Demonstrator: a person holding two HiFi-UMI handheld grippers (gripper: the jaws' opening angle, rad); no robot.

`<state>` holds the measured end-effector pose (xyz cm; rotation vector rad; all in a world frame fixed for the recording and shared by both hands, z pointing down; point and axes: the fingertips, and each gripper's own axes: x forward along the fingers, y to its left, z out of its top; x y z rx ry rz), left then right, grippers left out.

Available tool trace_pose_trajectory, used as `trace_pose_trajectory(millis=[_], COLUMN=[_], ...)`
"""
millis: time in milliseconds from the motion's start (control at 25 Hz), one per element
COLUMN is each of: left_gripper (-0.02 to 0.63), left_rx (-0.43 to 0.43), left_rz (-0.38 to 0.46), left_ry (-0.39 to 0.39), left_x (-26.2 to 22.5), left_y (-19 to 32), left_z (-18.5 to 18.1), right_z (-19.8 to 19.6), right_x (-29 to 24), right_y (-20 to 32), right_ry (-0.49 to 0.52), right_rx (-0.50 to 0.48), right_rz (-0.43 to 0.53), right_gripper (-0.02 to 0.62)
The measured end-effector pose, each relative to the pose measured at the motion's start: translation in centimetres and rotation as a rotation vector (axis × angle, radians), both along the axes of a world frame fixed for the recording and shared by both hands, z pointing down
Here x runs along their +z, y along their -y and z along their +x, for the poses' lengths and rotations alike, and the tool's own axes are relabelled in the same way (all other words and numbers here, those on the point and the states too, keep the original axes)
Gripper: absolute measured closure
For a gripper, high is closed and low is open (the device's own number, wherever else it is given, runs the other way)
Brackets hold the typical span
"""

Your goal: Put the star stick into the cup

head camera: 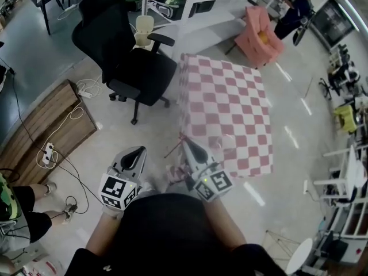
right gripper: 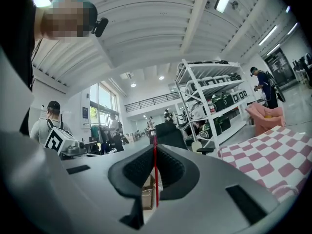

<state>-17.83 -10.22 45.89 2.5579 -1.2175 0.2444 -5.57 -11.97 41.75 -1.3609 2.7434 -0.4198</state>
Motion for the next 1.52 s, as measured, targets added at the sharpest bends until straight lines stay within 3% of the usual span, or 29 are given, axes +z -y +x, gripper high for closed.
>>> trace_pose_trajectory(millis=[280, 600, 800, 1240, 1520], left_gripper=[0.565, 0.563, 0.563, 0.563, 0.563], left_rx=[0.056, 0.189, 0.235, 0.275, 0.260], left_rz=[-0.022, -0.056, -0.074, -0.114, -0.142], left_ry=[0.010, 0.051, 0.079, 0.134, 0.171], left_x=[0.3, 1.4, 2.2, 4.2, 5.5], left_y=[2.4, 4.7, 6.0, 6.6, 6.1], left_z=[5.2, 13.7, 17.8, 23.1, 24.2], right_z=[8.3, 20.6, 25.8, 31.9, 32.8], right_x=[-1.8, -2.0, -1.4, 2.0, 6.3], right_y=[2.5, 3.7, 4.0, 3.6, 3.9], right_ry=[0.044, 0.101, 0.135, 0.172, 0.118], right_rx=[0.124, 0.331, 0.395, 0.437, 0.408], right_rz=[0.026, 0.030, 0.027, -0.013, -0.057], right_gripper=[0.569, 0.569, 0.569, 0.569, 0.569])
